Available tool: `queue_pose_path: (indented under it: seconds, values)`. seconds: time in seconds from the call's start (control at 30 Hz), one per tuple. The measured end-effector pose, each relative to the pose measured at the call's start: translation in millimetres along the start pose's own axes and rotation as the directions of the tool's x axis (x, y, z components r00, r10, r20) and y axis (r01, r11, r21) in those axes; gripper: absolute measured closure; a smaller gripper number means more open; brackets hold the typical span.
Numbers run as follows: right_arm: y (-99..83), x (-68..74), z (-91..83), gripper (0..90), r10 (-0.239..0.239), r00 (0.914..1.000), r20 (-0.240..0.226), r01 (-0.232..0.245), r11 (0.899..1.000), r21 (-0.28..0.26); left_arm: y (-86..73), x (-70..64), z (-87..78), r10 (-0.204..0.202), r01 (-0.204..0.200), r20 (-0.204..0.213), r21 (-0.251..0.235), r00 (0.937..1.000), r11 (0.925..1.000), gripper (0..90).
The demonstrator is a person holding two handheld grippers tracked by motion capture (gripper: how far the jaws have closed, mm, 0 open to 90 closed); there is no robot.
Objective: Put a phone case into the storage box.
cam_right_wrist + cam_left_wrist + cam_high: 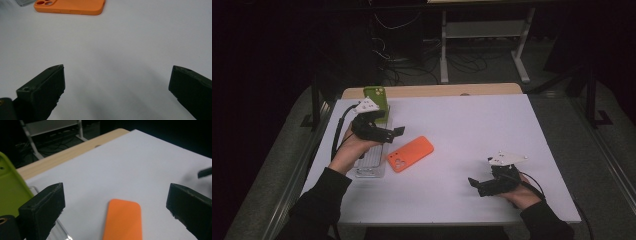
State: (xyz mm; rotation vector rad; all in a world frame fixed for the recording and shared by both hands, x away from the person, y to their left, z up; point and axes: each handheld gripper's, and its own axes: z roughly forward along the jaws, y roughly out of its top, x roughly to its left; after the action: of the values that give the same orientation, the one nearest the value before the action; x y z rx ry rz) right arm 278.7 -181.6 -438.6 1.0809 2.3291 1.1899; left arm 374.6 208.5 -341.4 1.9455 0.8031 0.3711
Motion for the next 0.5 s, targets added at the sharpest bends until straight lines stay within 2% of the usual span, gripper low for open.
queue_pose_path:
  seconds: [0.1,0.17,0.27,0.33,0.43,0.5]
  values:
    - [0.8,1.5,-0.7,0.0,0.004,1.0000,0.001,-0.004,1.000,0.000,-9.1,-8.9,0.5,0.021,-0.021,0.022,0.012,0.9996,0.9997,1.9]
    - [1.0,2.2,-1.6,0.0,0.006,1.0000,-0.003,-0.006,1.000,0.008,-14.0,-14.0,0.6,0.023,-0.024,0.039,0.018,0.9990,0.9996,1.9]
    - [5.1,2.4,-3.5,0.0,0.002,1.0000,0.000,-0.002,1.000,-0.009,-19.6,-20.6,-0.4,0.019,-0.021,0.059,0.025,0.9981,0.9995,1.9]
    - [9.8,2.7,-4.4,0.0,0.001,1.0000,-0.006,-0.002,1.000,-0.025,-23.4,-23.4,-1.3,0.027,-0.029,0.064,0.032,0.9976,0.9991,1.9]
    - [19.1,3.9,-3.5,0.1,-0.001,0.9999,-0.016,0.001,1.000,-0.013,-28.3,-25.5,-2.8,0.027,-0.030,0.077,0.032,0.9966,0.9990,1.9]
    - [26.2,3.8,-1.9,3.9,0.005,0.9996,-0.028,-0.005,1.000,-0.002,-30.6,-24.5,-4.2,0.033,-0.036,0.082,0.037,0.9961,0.9987,1.9]
